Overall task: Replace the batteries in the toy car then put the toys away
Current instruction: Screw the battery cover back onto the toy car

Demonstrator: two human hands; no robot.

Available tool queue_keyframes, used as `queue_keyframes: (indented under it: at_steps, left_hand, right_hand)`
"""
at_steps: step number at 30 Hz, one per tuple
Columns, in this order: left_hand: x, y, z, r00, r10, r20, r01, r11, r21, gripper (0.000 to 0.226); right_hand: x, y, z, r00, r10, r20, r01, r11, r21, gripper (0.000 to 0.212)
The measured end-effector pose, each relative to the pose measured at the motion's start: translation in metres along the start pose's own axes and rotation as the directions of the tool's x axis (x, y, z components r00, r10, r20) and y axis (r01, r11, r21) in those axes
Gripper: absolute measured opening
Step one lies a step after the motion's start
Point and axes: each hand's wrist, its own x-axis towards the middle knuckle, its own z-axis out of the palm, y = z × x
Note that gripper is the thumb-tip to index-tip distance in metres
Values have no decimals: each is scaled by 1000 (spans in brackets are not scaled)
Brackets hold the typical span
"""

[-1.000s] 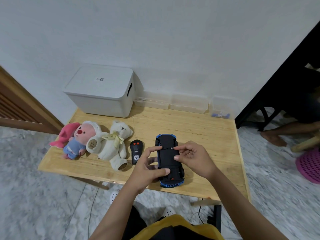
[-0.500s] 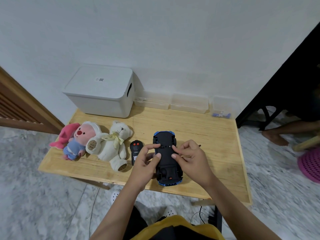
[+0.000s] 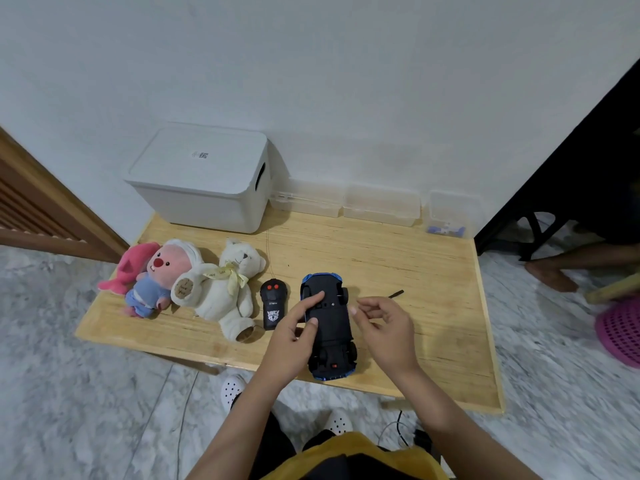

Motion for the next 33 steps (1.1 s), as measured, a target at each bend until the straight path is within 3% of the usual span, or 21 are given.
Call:
queue_keyframes:
  at_steps: [4, 9, 11, 18, 21, 23, 26, 29, 33]
  left_hand:
    - [-5, 0, -9, 1000, -18, -18, 19, 999, 37, 44]
    - [-11, 4, -15, 998, -47, -30, 46, 998, -35, 43]
    - [-12, 6, -17, 998, -49, -25, 48, 997, -54, 43]
    - [-11, 9, -23, 998, -37, -51, 33, 996, -85, 44]
    - [-9, 11, -23, 998, 12, -55, -13, 1000, -18, 46]
    - [-7, 11, -22, 998, 28, -52, -29, 999, -18, 45]
    - [-4, 16, -19, 998, 36, -56, -39, 998, -51, 43]
    - [-2, 23, -16, 997, 48, -56, -53, 995, -80, 44]
    - [-3, 36, -10, 994, 61, -87, -72, 989, -127, 46]
  right_hand:
    - [31, 35, -23, 999, -39, -9, 35, 964, -262, 22]
    - [73, 80, -44, 982, -45, 183, 164, 681, -713, 39]
    - [80, 87, -44, 982, 2, 189, 144, 636, -758, 37]
    - [83, 83, -37, 993, 10, 116, 77, 690, -719, 12]
    - [75, 70, -34, 994, -20, 106, 78, 808, -584, 8]
    - [65, 49, -31, 999, 23, 24, -13, 926, -378, 7]
    - [49, 12, -29, 992, 113, -63, -118, 990, -74, 7]
    - [35, -27, -33, 959, 283, -4, -264, 903, 340, 10]
    - [20, -66, -35, 918, 334, 212, -385, 626, 679, 13]
